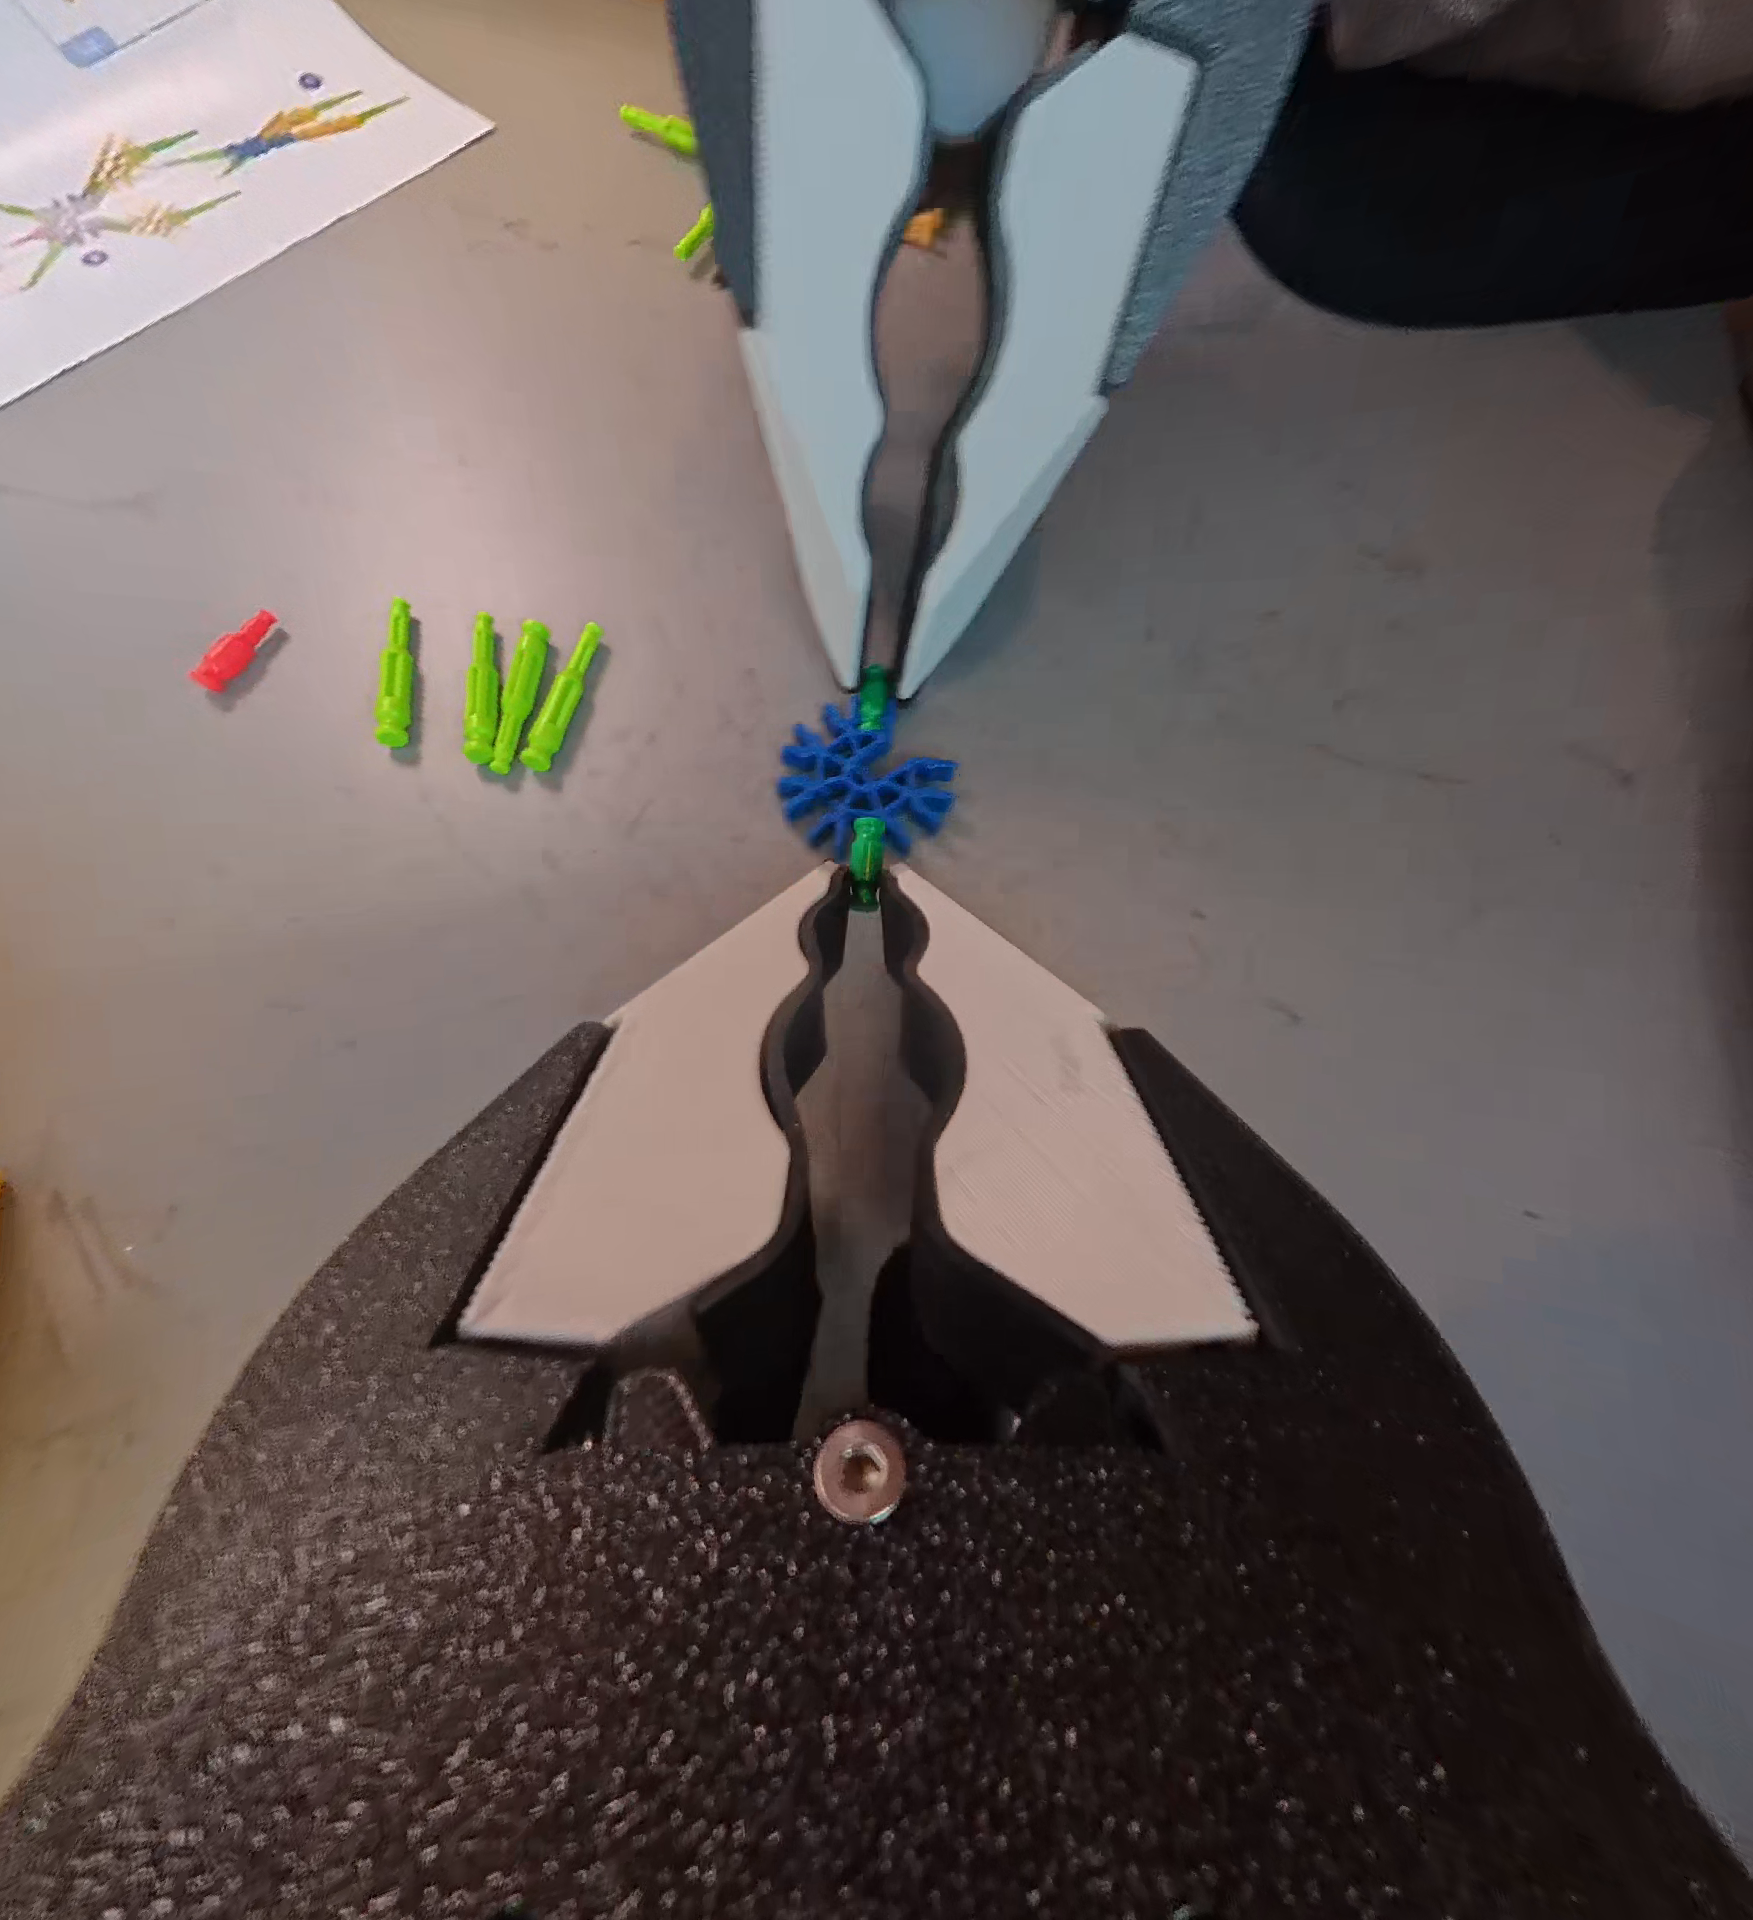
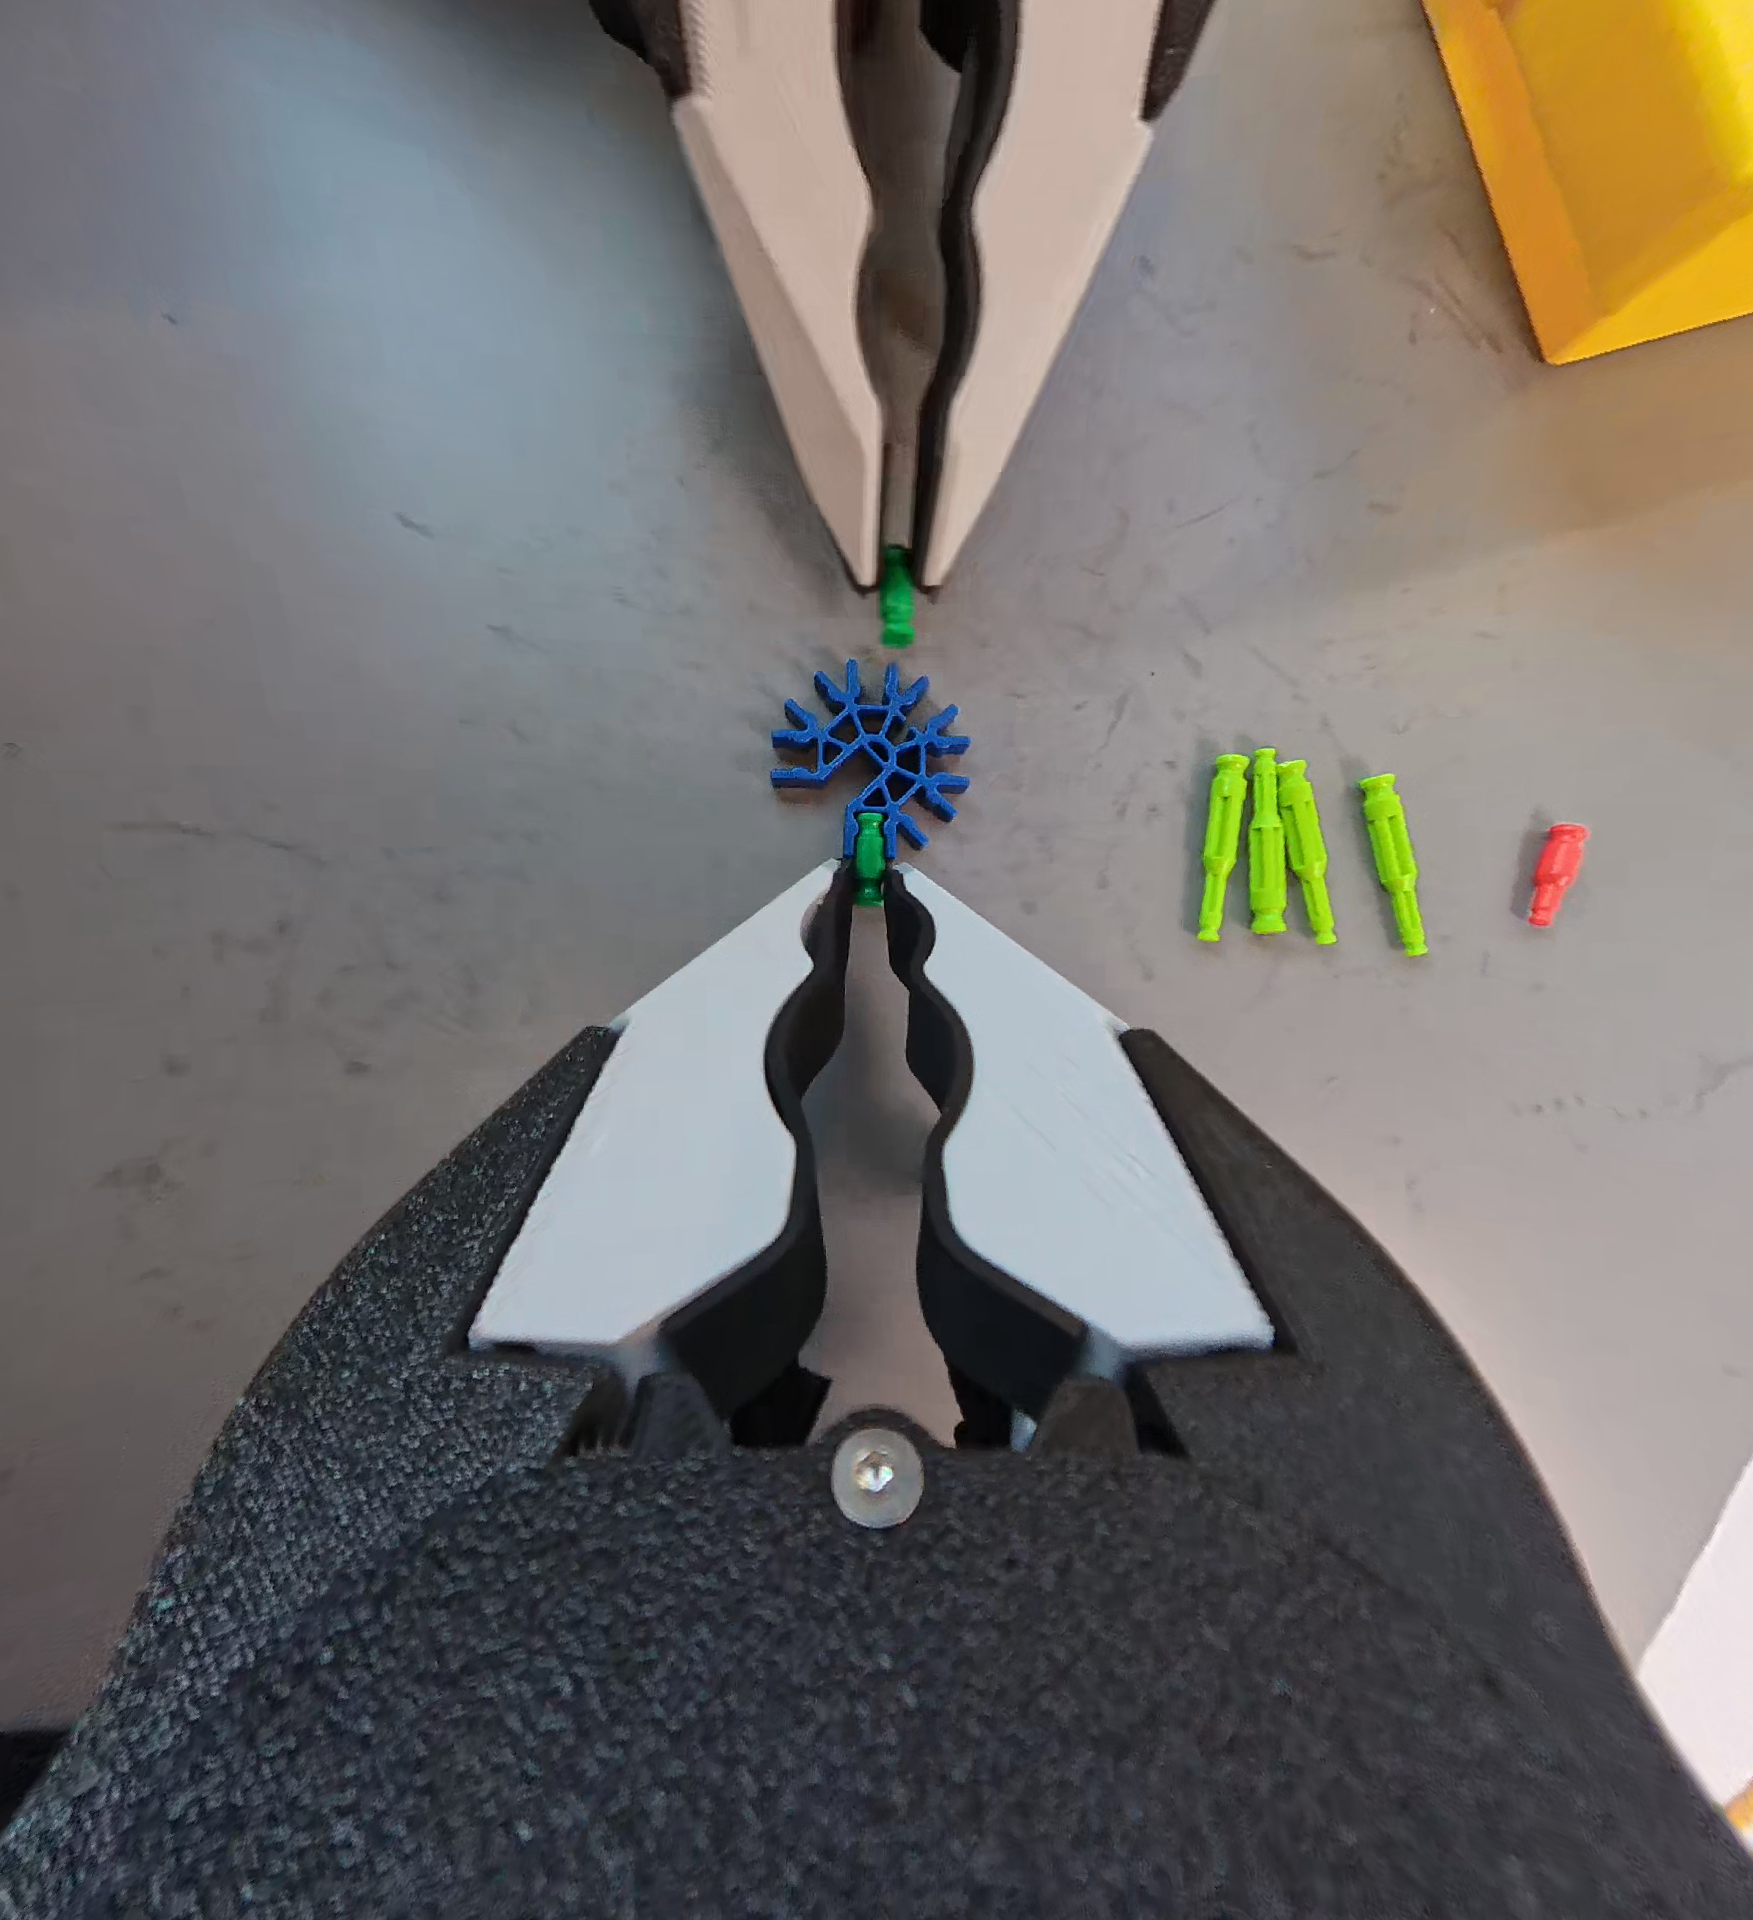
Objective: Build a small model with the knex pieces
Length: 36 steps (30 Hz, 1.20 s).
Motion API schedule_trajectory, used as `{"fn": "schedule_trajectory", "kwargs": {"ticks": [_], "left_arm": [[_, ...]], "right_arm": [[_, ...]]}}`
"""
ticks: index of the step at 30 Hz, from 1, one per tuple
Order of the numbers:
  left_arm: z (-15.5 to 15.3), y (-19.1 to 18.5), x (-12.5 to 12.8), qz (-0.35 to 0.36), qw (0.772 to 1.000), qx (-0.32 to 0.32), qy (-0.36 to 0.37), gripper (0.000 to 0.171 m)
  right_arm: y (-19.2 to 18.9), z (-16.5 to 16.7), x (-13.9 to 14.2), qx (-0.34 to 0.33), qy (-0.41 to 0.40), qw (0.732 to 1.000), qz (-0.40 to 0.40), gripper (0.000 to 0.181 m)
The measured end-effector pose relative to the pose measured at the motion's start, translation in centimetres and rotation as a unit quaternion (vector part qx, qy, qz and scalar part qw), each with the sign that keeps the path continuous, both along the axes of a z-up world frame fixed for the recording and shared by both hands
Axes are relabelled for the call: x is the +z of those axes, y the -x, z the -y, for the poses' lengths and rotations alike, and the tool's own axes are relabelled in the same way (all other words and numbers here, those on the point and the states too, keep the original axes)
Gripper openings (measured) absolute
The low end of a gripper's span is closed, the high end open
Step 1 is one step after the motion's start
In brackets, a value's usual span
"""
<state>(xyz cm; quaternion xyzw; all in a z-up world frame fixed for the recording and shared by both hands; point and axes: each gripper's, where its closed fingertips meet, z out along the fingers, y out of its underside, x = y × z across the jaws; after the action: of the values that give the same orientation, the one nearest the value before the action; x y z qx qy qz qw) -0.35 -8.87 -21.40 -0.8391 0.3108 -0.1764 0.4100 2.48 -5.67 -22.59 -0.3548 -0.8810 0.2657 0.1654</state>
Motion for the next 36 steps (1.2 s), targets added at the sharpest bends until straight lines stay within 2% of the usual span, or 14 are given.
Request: {"fn": "schedule_trajectory", "kwargs": {"ticks": [3, 5, 7, 10, 15, 17, 22, 29, 33, 36], "left_arm": [[0.5, -1.3, 1.1, 0.021, 0.999, -0.029, -0.018, 0.006], [0.5, -1.7, 1.3, 0.019, 0.999, -0.031, -0.032, 0.006], [0.3, -1.8, 1.7, 0.016, 0.998, -0.03, -0.048, 0.006], [0.3, -2.3, 2.5, 0.024, 0.997, -0.036, -0.071, 0.006], [0.5, -3.2, 3.2, 0.031, 0.994, -0.053, -0.089, 0.006], [0.6, -3.4, 3.1, 0.032, 0.994, -0.055, -0.087, 0.006], [0.5, -3.2, 3.0, 0.031, 0.994, -0.053, -0.087, 0.006], [0.3, -3.0, 2.9, 0.034, 0.995, -0.045, -0.086, 0.007], [-1.4, -0.7, 2.2, 0.037, 0.998, 0.013, -0.057, 0.037], [-2.6, -0.3, 1.4, 0.02, 0.999, 0.025, -0.037, 0.047]], "right_arm": [[1.3, -1.9, 0.2, 0.003, -0.039, 0.999, -0.008, 0.01], [1.8, -2.5, 1.3, -0.005, -0.046, 0.999, -0.025, 0.014], [1.7, -1.6, 3.1, -0.012, -0.007, 0.999, -0.049, 0.015], [0.5, 1.5, 4.7, -0.008, 0.071, 0.995, -0.07, 0.016], [0.0, 4.0, 4.8, -0.029, 0.108, 0.989, -0.098, 0.013], [0.1, 4.1, 4.6, -0.033, 0.103, 0.989, -0.104, 0.006], [0.2, 3.7, 4.2, -0.041, 0.109, 0.988, -0.102, 0.009], [-0.1, 3.5, 3.6, -0.052, 0.119, 0.987, -0.094, 0.003], [-0.1, 1.4, 3.0, -0.107, 0.099, 0.986, -0.086, 0.003], [-0.1, 0.5, 2.0, -0.144, 0.08, 0.984, -0.069, 0.003]]}}
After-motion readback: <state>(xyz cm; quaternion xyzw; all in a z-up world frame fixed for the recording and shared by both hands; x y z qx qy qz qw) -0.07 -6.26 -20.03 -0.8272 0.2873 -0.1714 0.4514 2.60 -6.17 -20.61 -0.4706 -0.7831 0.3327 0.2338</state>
